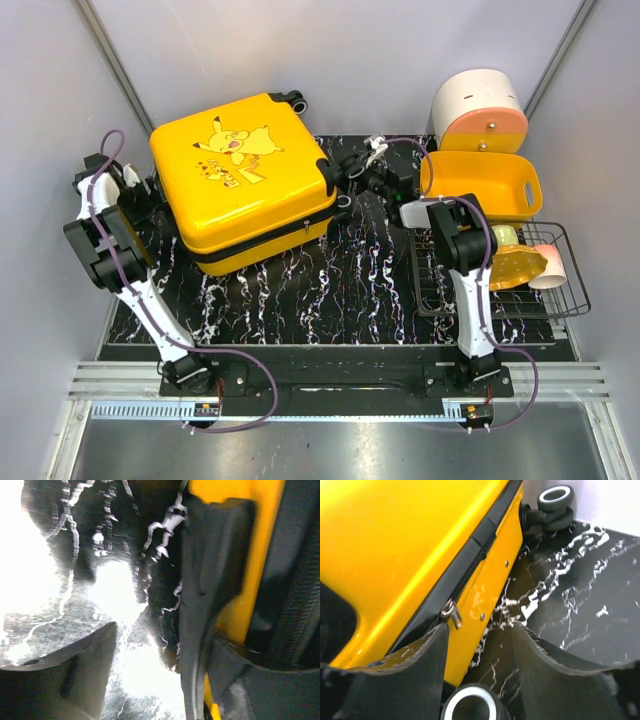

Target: Open, take out, and arrange the luggage

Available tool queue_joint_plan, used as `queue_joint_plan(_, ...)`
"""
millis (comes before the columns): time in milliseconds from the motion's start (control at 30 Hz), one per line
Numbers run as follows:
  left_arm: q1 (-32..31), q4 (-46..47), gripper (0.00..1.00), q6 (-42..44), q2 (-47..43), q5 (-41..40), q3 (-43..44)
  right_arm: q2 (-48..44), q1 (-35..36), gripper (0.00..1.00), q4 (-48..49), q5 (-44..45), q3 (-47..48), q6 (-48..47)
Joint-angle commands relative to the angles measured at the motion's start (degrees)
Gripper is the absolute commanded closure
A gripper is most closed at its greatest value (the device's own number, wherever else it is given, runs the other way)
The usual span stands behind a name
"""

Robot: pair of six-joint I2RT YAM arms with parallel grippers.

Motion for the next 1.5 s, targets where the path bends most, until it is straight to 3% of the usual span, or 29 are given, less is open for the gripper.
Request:
queue_joint_plan(0, -0.6, 13.1, 0.1, -6.2, -10.1, 11.8, -3.8, -14.1, 0.0, 0.32, -3.0, 3.2, -5.6, -1.6)
queue_joint_plan(33, -0.3, 13.1, 0.01, -6.1, -11.3, 11.6, -4.5, -15.7, -0.3, 0.29, -5.2, 3.3, -8.0, -2.5)
queue_joint_plan(233, 3.5, 15.9, 0.01, -7.0, -21.4, 15.9, -13.1, -25.1, -2.8, 0.18, -16.5, 1.8, -14.5, -1.1)
queue_joint_plan(467, 6.5, 17.4, 0.05, -7.6, -28.6, 20.8, -16.6, -35.1, -4.0, 0.12, -25.7, 2.5, -18.5, -2.7)
queue_joint_plan(500, 6.7, 17.0, 0.05, -7.5, -30.3, 21.2, -17.0, -37.1, -4.4, 0.07, -29.2, 2.5, -18.2, -3.3)
queue_joint_plan(600, 6.7, 14.5, 0.07, -5.3, -34.5, 21.3, -18.7, -40.9, -6.5, 0.01, -37.6, -0.3, -14.2, -9.1)
queue_joint_plan(767, 6.7, 6.3, 0.06, 2.2, -40.4, 21.4, -22.4, -44.8, -7.1, 0.0, -48.6, -5.3, -8.9, -25.1)
queue_joint_plan(900, 6.5, 0.0, 0.05, 8.1, -46.6, 20.9, -27.1, -43.5, -7.1, 0.0, -60.0, -10.4, -2.6, -38.4)
queue_joint_plan(1100, 6.6, -5.0, 0.05, 9.9, -54.7, 20.5, -35.2, -34.9, -6.9, 0.0, -71.2, -17.6, 13.6, -41.1)
queue_joint_plan(1467, 4.0, -5.3, 0.06, 8.8, -55.9, 20.0, -42.2, -18.2, -1.6, 0.0, -97.5, -19.7, 32.8, -58.4)
